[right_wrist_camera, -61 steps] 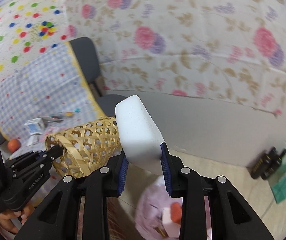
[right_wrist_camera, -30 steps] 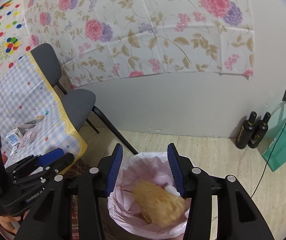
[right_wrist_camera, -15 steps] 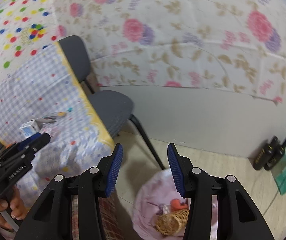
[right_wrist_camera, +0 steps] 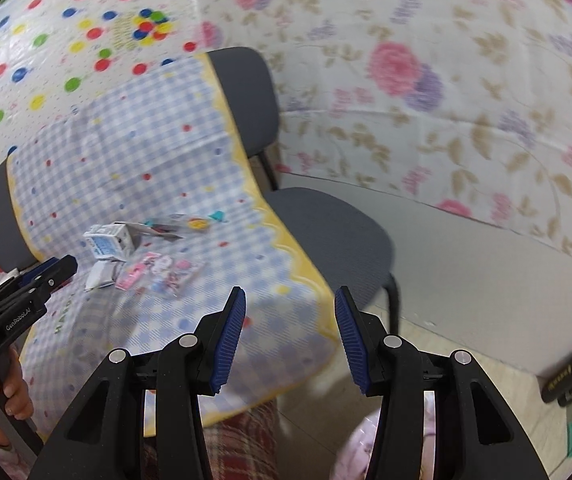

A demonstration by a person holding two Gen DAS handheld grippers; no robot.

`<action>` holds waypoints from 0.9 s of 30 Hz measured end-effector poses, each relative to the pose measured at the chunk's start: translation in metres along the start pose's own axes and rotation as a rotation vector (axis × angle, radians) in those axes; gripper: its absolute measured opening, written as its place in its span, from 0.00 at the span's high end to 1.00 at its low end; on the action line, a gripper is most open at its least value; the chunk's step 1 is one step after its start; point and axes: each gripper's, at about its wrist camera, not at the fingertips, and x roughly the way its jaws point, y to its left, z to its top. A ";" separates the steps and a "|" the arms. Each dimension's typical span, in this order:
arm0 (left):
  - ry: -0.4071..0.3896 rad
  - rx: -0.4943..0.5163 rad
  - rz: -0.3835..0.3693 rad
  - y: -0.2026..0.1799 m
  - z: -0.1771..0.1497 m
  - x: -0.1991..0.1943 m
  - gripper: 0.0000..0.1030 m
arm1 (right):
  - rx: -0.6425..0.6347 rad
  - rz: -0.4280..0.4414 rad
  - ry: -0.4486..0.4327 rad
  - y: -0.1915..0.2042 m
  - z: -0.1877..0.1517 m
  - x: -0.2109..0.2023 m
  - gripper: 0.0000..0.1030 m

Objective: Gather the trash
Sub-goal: 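Return both open tools over the chair seat, then close the left tool on the crumpled white paper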

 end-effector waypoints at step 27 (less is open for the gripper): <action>0.271 -0.205 0.214 0.136 -0.019 0.106 0.52 | -0.123 0.173 0.110 0.120 0.047 0.160 0.53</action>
